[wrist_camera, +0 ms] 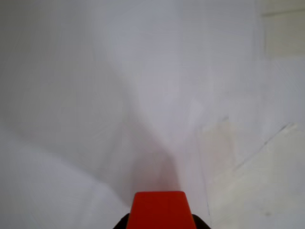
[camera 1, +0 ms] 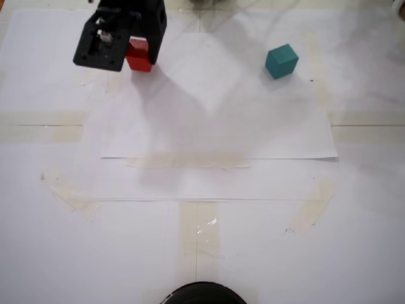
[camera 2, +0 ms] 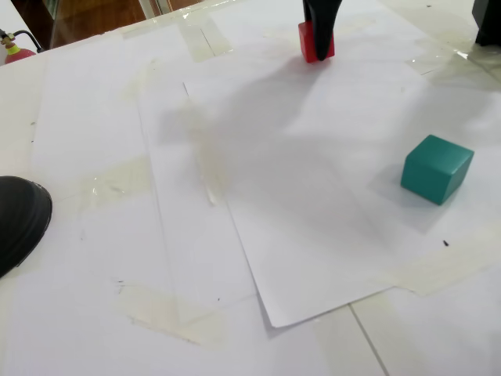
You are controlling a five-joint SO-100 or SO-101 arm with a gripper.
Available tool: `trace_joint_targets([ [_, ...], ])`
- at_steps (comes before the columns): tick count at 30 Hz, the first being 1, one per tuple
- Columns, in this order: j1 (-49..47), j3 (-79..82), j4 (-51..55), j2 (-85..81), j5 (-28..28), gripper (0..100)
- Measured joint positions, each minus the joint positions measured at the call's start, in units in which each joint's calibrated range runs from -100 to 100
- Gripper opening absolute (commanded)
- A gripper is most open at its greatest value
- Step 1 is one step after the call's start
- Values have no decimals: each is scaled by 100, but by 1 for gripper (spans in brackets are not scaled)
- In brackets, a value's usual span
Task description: Put the red cube on the top of the blue cube.
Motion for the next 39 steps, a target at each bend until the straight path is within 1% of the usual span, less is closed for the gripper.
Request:
trace_joint_targets([
  [7, -263, 0, 773, -694, 0, 13],
  [13, -482, -343, 1562, -1232, -20, 13],
  [21, -1235, -669, 2342, -1909, -366, 13],
  [30, -2456, -705, 2529, -2299, -830, 13],
  [39, -3363, -705, 2529, -2299, -1050, 12],
])
